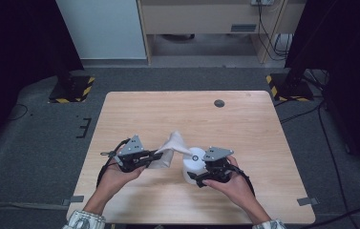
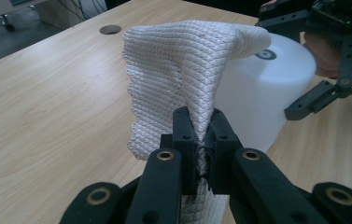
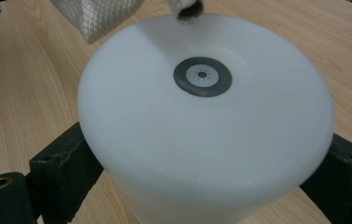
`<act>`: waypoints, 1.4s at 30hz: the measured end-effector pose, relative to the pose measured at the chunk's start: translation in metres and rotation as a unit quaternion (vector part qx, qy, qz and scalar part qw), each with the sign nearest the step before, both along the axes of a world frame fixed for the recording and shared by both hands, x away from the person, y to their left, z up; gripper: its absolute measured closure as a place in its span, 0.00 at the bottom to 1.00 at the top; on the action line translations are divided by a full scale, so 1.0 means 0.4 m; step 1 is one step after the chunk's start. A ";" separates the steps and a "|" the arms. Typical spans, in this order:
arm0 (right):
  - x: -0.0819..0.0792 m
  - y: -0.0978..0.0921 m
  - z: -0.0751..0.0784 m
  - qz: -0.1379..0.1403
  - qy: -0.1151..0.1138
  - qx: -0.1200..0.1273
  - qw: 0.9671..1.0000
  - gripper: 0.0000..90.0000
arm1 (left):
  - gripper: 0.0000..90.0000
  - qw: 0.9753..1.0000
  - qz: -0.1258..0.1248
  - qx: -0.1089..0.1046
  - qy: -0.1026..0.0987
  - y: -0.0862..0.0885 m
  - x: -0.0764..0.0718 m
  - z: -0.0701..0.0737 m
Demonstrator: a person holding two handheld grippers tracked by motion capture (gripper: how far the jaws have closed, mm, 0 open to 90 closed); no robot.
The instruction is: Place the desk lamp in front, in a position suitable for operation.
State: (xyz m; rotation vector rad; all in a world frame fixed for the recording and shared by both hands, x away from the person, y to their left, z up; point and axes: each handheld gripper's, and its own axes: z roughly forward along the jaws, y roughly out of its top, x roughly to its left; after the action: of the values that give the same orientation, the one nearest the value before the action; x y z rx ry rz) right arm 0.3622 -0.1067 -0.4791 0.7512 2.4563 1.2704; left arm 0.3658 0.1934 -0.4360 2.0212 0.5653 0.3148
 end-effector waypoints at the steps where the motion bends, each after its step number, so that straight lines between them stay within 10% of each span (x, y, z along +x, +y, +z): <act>1: -0.001 0.002 0.000 0.002 0.000 0.000 1.000 0.10 | 0.94 1.000 -0.004 0.001 0.000 -0.006 -0.002 0.003; 23: -0.021 0.036 0.000 0.023 -0.007 -0.004 1.000 0.10 | 0.93 0.997 -0.073 0.030 0.023 -0.125 -0.037 0.051; 34: -0.022 0.039 -0.001 0.026 -0.007 -0.006 1.000 0.10 | 0.93 0.994 -0.080 0.056 0.043 -0.193 -0.008 0.061; 42: -0.021 0.039 -0.002 0.029 -0.009 -0.005 1.000 0.10 | 0.93 0.996 -0.051 0.050 0.050 -0.165 0.018 0.057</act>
State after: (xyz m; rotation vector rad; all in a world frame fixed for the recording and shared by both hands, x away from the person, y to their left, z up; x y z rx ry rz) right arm 0.3540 -0.0912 -0.4799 0.6689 2.4847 1.2792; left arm 0.3731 0.1275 -0.4132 2.1634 0.5148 0.1836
